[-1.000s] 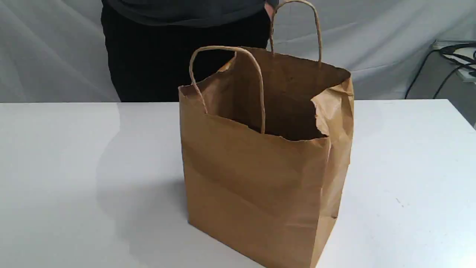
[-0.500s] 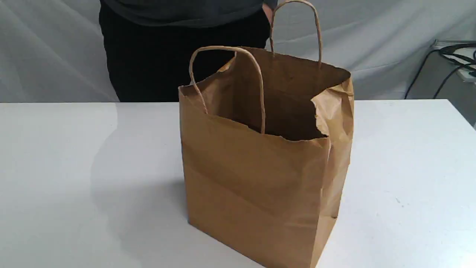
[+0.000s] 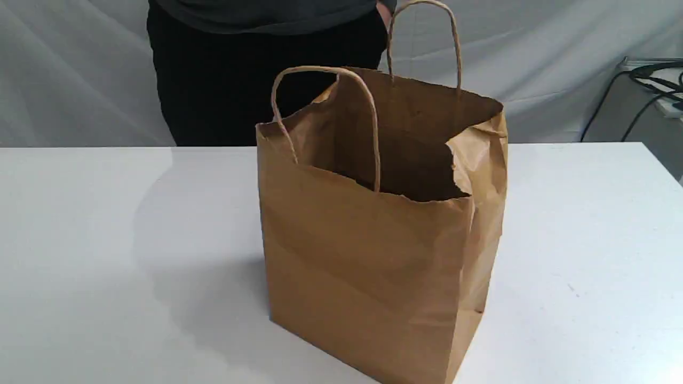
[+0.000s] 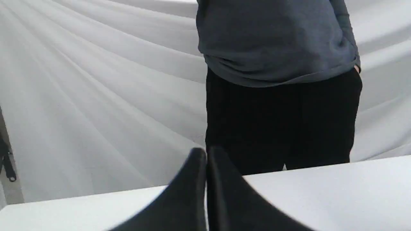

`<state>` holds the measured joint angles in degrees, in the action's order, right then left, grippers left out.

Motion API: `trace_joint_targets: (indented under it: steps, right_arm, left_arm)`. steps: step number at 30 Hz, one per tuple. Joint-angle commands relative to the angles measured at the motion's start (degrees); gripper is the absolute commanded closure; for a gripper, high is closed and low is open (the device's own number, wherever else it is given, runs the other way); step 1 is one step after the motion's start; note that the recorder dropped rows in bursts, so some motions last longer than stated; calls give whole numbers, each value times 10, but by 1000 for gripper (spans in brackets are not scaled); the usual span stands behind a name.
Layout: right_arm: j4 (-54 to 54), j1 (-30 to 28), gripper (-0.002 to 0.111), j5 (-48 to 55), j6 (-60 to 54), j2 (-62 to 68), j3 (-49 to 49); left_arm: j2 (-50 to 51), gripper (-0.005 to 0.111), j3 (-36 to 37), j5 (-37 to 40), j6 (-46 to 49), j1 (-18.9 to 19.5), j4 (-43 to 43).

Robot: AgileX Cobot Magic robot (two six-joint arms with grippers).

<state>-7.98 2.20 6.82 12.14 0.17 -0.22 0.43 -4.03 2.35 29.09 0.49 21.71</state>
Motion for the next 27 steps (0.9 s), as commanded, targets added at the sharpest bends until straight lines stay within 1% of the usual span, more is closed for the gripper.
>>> trace_joint_targets:
  steps: [1, 10, 14, 15, 17, 19, 21, 23, 24, 25, 27]
  right_arm:
    - [0, -4, 108, 0, 2, -2, 2]
    - [0, -4, 108, 0, 2, -2, 2]
    - [0, -4, 108, 0, 2, -2, 2]
    - [0, -4, 108, 0, 2, -2, 2]
    - [0, -4, 108, 0, 2, -2, 2]
    - [0, -4, 108, 0, 2, -2, 2]
    - [0, -4, 108, 0, 2, -2, 2]
    - [0, -4, 108, 0, 2, -2, 2]
    - [0, -4, 108, 0, 2, -2, 2]
    - [0, -4, 108, 0, 2, -2, 2]
    - [0, -4, 108, 0, 2, -2, 2]
  left_arm:
    - [-4, 107, 14, -6, -12, 1, 1]
    - [-4, 107, 13, -23, -2, 1, 2]
    - [-4, 107, 13, -19, -10, 1, -2]
    - [-4, 107, 13, -14, -25, 1, -18]
    - [-4, 107, 18, -14, -87, 1, -74]
    - [-4, 107, 28, -16, -191, 1, -162]
    - [-4, 107, 40, -17, -267, 1, -217]
    - [-4, 107, 40, -6, -306, 1, -228]
    - [-4, 107, 40, -2, -313, 1, -227]
    - [-4, 107, 40, 23, -321, 1, -226]
    - [-4, 107, 40, 44, -323, 1, -226]
